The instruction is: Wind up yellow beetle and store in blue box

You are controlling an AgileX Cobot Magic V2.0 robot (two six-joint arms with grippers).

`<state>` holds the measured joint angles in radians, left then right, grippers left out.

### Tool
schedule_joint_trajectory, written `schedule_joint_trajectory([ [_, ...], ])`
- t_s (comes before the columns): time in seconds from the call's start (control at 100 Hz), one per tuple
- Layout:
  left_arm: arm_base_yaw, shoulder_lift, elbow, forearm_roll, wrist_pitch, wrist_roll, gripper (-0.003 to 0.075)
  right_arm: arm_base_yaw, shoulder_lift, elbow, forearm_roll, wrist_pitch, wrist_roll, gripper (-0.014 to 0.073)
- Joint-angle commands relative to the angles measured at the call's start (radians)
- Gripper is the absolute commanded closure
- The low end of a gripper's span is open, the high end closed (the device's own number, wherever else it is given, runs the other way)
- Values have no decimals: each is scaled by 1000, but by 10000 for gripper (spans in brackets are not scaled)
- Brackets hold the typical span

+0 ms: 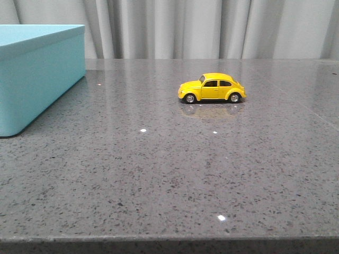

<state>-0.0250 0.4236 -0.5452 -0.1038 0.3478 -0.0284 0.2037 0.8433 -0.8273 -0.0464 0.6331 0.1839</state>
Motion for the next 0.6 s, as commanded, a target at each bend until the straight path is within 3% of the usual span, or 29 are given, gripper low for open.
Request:
schedule_joint_trajectory([
  [0.0,-7,14,-34,-11,-85,0,260,40,82,-117,-7,1,-4,210],
  [0.2,-7,14,-34,-11,-85,0,260,136,287,-320,24,130,20,187],
  [0.4,-7,14,-34,-11,-85,0,260,208,482,-515,29,266,76,15],
  [0.59,-7,14,-34,-11,-85,0,260,275,646,-701,29,386,139,12],
])
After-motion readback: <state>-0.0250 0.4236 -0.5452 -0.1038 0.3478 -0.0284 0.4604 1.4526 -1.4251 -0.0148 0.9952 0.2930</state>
